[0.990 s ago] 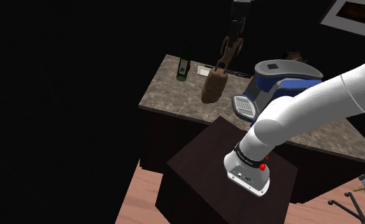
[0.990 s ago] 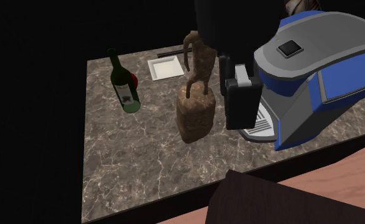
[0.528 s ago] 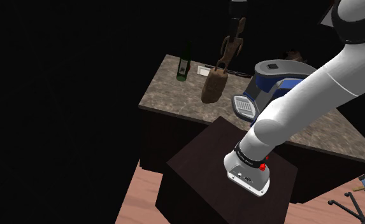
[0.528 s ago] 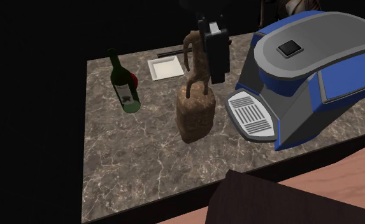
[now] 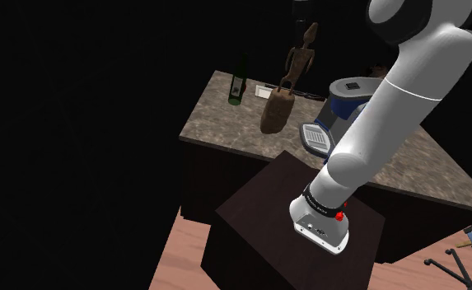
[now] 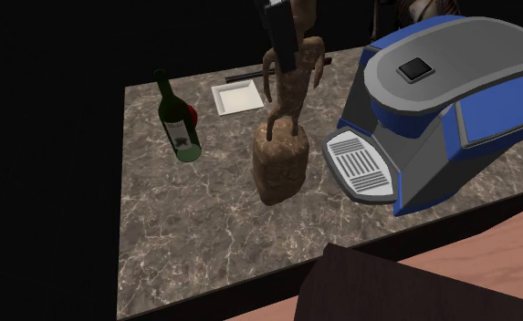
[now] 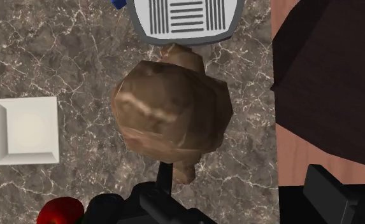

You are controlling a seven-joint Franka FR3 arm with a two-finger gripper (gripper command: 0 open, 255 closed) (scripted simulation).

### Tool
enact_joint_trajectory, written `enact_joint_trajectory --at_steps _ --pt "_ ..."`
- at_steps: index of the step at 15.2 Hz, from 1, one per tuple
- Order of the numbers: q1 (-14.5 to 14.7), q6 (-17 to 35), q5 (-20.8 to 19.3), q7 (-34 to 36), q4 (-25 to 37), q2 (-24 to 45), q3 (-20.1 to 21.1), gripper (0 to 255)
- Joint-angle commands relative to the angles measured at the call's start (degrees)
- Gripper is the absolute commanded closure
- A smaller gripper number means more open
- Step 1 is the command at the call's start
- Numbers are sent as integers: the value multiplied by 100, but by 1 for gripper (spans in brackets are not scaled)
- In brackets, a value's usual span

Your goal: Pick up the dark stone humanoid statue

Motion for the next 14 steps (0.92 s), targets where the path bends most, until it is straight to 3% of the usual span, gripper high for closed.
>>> enact_joint_trajectory --at_steps 1,2,11,12,14 --pt "-149 -4 174 -464 619 596 -110 0" --pt "-204 -16 221 -579 791 751 -121 0" --pt "-183 565 171 -408 103 658 -96 0" --pt "-183 563 176 -407 115 669 -95 255" --pt "-183 565 177 -406 114 671 -94 255"
